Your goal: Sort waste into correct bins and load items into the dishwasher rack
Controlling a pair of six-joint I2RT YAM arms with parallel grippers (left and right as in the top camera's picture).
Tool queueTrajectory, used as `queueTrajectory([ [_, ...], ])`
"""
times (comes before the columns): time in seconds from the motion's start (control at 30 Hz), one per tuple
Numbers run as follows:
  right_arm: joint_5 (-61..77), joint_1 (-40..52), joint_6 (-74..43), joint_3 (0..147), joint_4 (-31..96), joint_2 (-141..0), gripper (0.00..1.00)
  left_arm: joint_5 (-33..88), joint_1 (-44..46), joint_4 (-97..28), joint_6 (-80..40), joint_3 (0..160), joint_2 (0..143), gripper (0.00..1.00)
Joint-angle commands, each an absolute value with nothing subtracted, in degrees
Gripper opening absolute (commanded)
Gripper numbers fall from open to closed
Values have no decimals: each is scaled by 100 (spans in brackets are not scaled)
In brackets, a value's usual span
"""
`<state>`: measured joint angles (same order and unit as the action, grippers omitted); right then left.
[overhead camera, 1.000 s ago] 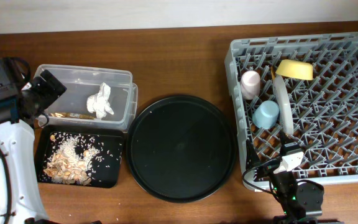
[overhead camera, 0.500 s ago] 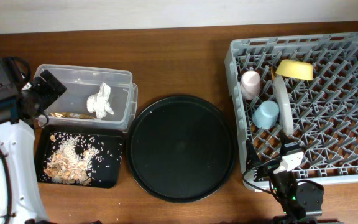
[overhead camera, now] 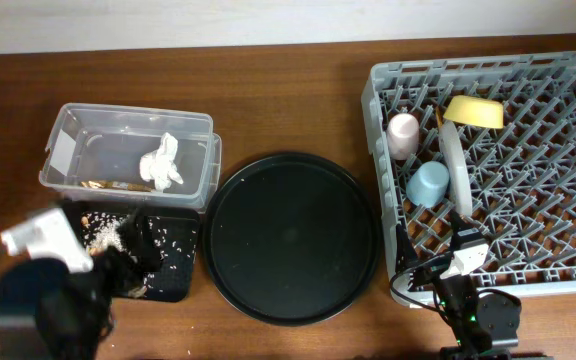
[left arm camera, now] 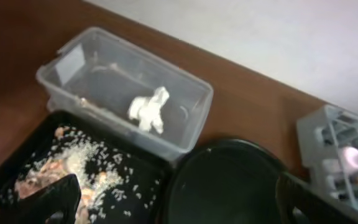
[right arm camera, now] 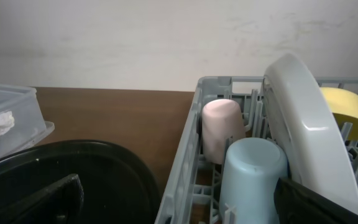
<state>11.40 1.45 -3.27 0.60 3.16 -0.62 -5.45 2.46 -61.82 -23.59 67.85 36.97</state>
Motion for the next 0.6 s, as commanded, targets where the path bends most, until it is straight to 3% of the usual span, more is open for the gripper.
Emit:
queueTrajectory([
  [0.0,1068,106,-392,32,349,-21,99,-904,224,-6049,-2309,5623,2797,99],
  [0.1,1068,106,-392,32,349,-21,99,-873,207,-4812,-2523,4084,1852,99],
  [0.2,1068,106,-392,32,349,-21,99,-596,207,-2462,-2742,2467,1061,99],
  [0.33,1068,106,-392,32,349,-21,99,-340,121,-464,-2740,1149,416,99],
  [0.57,1068,106,-392,32,349,-21,99,-320,-97,-196,-2364,233,25,99],
])
